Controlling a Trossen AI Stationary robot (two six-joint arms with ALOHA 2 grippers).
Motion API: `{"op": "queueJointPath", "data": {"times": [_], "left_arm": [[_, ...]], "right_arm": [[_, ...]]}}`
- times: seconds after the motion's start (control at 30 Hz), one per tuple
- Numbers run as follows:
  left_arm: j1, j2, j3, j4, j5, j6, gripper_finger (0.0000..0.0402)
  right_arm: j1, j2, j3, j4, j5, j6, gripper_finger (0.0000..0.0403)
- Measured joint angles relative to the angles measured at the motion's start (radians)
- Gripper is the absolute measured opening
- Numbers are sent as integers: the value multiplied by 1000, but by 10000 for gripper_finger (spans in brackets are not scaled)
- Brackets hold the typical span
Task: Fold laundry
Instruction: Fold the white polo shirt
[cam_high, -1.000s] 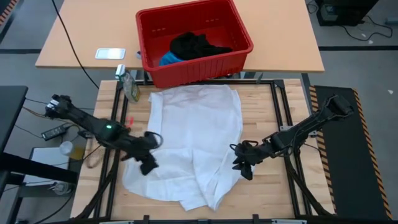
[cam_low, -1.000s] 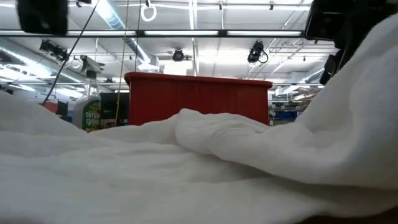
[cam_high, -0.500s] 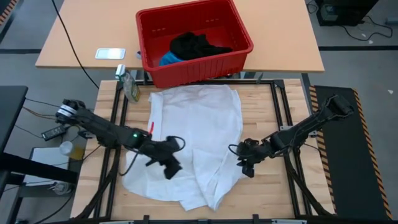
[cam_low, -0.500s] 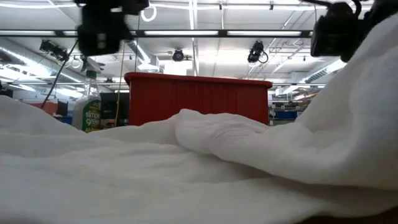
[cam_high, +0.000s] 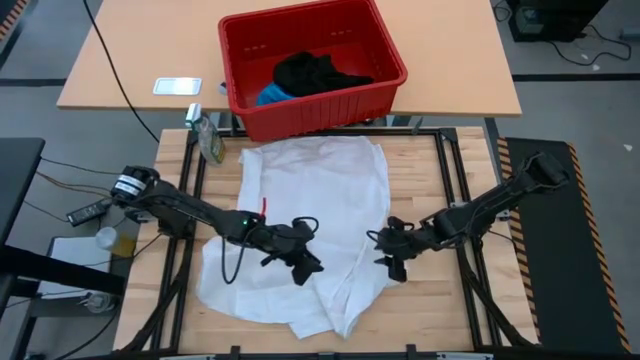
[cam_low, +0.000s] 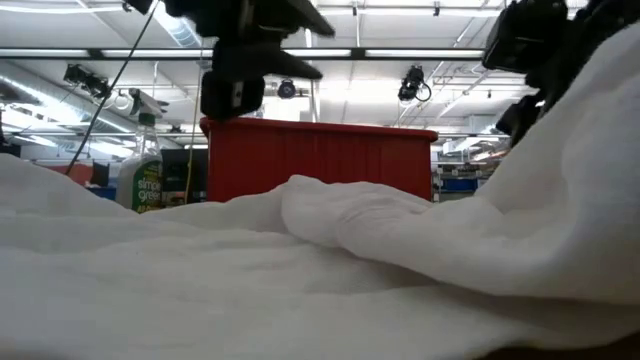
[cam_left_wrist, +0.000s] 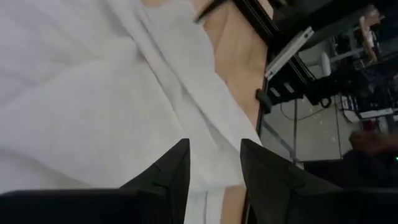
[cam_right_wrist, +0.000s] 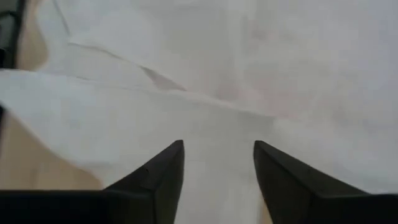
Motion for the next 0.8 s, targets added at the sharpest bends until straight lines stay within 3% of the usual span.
{"op": "queueJointPath", "data": {"times": [0.17, 0.33, 0.47, 0.8], "left_arm": [[-35, -31, 1, -54, 1, 17, 143], [-57, -37, 1, -93, 1, 16, 143], [-65, -37, 1, -113, 1, 16, 143], [-64, -37, 1, -136, 8, 19, 143]], "right_arm": [[-59, 37, 0, 32, -6, -196, 247], [-125, 106, 0, 97, -58, -282, 232], [-144, 145, 0, 130, -117, -299, 185], [-133, 130, 0, 139, -173, -307, 13]]}}
